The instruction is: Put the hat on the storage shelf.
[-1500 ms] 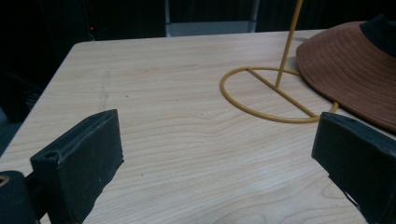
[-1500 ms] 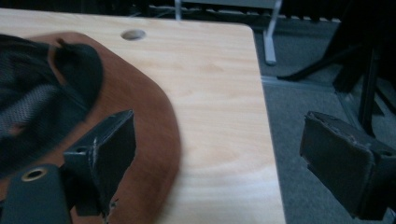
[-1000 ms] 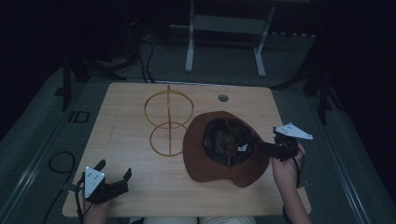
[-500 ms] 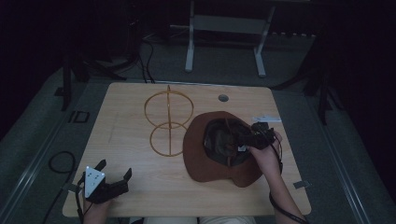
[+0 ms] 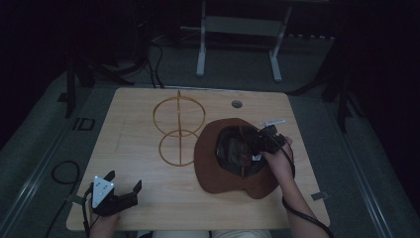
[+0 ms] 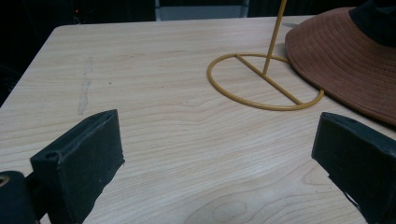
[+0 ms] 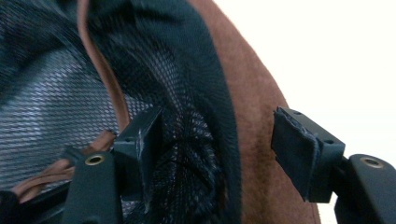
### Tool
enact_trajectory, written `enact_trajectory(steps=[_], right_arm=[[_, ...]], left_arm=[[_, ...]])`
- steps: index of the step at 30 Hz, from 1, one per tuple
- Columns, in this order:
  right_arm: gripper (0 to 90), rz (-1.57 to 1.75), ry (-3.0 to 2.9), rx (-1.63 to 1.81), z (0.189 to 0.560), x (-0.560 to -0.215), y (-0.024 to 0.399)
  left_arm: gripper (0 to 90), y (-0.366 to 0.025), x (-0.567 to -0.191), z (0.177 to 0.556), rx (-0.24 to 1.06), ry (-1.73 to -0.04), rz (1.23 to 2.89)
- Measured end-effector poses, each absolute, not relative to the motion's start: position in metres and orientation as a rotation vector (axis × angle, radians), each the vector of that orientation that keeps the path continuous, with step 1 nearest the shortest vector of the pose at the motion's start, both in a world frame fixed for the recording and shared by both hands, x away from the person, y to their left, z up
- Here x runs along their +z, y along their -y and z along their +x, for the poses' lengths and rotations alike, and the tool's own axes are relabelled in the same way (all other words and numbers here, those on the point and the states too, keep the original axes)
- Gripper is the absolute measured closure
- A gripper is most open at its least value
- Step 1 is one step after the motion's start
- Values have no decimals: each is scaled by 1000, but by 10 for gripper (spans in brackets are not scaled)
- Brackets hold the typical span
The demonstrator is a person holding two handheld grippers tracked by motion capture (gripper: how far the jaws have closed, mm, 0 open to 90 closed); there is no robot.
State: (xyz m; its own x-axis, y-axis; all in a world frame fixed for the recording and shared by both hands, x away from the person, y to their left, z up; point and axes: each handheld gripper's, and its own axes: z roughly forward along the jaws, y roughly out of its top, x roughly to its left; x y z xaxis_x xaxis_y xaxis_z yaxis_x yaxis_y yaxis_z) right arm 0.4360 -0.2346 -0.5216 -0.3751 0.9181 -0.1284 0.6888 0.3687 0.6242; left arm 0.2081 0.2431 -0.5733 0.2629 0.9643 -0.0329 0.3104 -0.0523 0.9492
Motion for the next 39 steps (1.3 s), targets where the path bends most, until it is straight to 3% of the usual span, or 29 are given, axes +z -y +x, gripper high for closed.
enact_trajectory(steps=[6,14,29,39], right_arm=[[524,1263,-2155,501,434,-532,223],[833,1159,-2129,384,431,-537,218],[861,1320,-1977,796,414,-489,250],[860,1330,-1880,953,397,-450,266]], left_arm=[[22,-242,-573,208,838,-1219,1568],[22,-242,-573,208,821,-1223,1573],[23,-237,-572,210,771,-1241,1655],[63,-228,-580,225,550,-1190,1846]])
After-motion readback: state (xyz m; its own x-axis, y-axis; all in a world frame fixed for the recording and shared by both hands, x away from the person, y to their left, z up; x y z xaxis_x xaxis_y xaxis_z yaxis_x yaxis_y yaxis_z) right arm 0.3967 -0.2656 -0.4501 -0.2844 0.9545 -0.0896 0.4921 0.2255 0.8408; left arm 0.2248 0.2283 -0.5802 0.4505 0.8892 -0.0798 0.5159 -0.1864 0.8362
